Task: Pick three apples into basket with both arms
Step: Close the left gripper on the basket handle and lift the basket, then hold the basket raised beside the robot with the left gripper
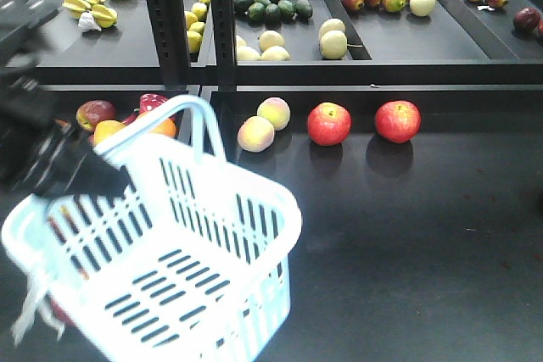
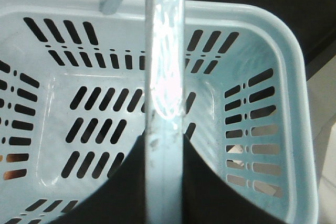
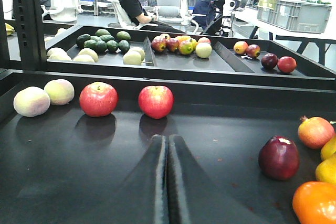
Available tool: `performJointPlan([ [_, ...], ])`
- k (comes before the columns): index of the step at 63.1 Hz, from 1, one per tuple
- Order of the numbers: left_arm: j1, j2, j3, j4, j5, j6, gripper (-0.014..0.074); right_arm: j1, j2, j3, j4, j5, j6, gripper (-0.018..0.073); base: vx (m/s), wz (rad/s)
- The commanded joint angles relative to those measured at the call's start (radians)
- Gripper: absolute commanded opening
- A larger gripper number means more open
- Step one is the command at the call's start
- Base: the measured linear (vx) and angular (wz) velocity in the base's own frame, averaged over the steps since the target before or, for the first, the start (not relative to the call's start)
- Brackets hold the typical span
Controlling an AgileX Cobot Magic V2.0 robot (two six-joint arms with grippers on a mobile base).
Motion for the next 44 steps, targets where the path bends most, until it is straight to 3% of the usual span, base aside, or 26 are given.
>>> performJointPlan([
  [1,-0.003,-0.115,0.047,-0.049,-0.144,-0.038,-0.0008,-0.005,-0.008,0.009,-0.003,-0.073,-0.011,-0.0003,0.0,0.0],
  [14,-0.002,-0.26,0.138,-0.038,-0.237,-0.04,-0.0008,-0.005,-0.008,0.009,-0.003,-0.073,-0.011,-0.0003,0.0,0.0],
  [44,-0.002,-0.348,0.142,-0.041,-0.194,-0.038,-0.0008,-0.005,-0.008,0.009,-0.003,-0.073,-0.011,-0.0003,0.0,0.0],
])
